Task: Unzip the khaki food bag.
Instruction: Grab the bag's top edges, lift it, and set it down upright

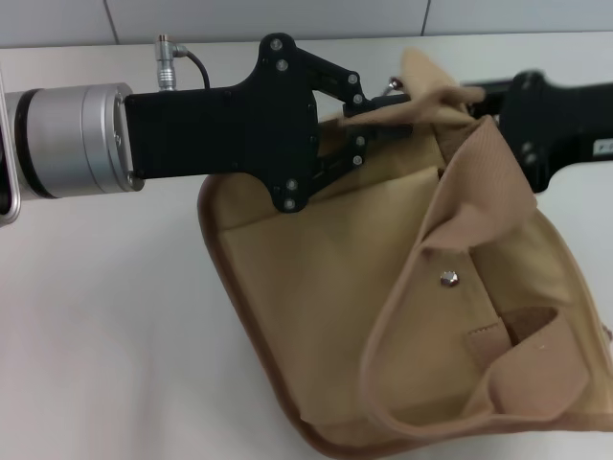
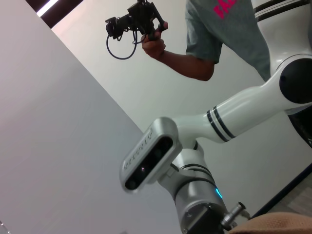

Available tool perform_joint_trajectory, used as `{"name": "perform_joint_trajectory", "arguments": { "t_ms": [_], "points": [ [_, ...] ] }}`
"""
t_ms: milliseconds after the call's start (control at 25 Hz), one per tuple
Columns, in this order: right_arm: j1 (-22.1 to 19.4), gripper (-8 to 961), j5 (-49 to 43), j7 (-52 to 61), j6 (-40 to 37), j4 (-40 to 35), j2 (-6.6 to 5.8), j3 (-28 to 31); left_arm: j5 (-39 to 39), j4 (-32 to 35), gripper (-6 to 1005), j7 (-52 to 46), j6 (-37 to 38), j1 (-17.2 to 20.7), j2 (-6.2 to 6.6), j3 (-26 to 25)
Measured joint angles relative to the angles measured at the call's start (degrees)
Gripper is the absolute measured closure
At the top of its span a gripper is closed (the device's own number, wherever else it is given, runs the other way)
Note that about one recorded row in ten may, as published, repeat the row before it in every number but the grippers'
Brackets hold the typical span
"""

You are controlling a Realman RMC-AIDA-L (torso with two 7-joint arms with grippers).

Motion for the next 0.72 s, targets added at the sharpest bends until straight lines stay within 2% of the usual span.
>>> {"name": "perform_joint_trajectory", "arguments": {
  "t_ms": [80,320,720],
  "points": [
    [0.78,261,-4.67,1.77,-2.48,-1.04,-0.02,-0.25,0.03,0.00,922,0.13,-0.39,-0.03,0.02,0.02],
    [-0.80,260,-6.96,2.00,-5.64,-3.50,-0.04,0.31,0.07,-0.01,922,0.08,-1.64,-0.07,0.04,0.01],
    [-5.07,260,-3.77,-1.27,-14.14,-5.26,-0.18,9.58,0.07,0.05,921,-0.20,-2.20,-0.29,0.05,-0.15]
  ]
}}
